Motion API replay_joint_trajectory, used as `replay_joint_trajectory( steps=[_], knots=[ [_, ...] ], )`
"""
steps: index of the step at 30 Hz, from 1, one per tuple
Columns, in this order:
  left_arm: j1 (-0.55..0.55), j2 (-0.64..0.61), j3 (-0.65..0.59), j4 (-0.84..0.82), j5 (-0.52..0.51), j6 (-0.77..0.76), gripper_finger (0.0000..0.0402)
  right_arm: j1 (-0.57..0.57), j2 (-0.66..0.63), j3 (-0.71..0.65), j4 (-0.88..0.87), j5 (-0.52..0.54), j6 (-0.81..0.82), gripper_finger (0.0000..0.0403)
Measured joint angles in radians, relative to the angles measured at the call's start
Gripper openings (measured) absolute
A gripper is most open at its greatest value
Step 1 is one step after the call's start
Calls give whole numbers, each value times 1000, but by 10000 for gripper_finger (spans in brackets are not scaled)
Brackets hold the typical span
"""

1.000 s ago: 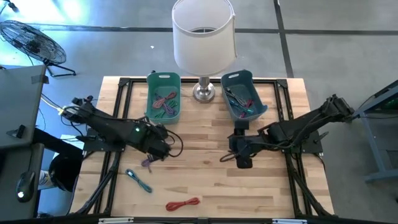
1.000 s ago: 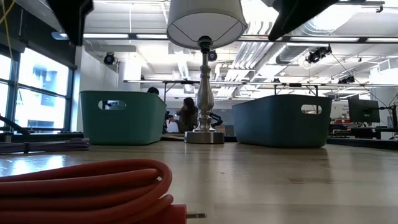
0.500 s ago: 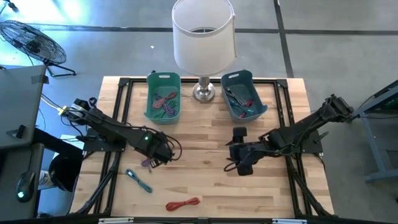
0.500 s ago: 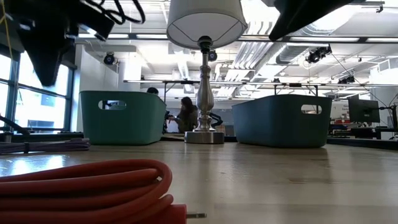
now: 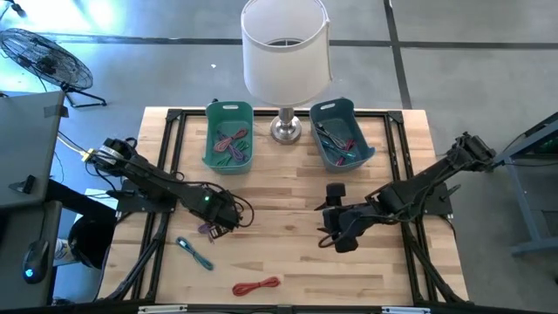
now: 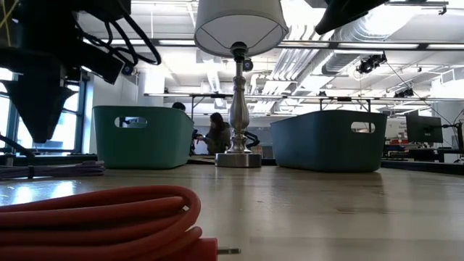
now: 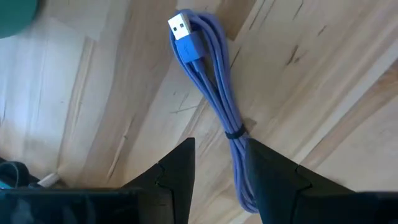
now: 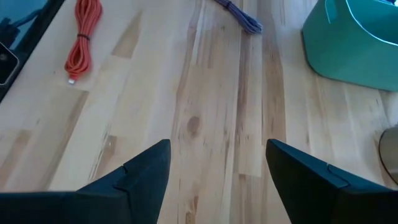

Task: Pick & Place USB Port
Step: Put the purple charger cable into the green bin

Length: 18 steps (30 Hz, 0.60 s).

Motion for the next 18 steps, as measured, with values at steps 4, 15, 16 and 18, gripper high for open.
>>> replay_joint_trajectory(
  steps=[4,15,16,18],
  knots=[
    [0,0,-8,0,-7,2,136,1,0,0,3,-2,5,256],
    [0,0,-8,14,-8,2,136,1,0,0,17,-15,21,256],
    [0,0,-8,19,-8,2,136,1,0,0,17,-15,27,256],
    [0,0,-8,34,-8,3,136,1,0,0,17,-15,27,256]
  ],
)
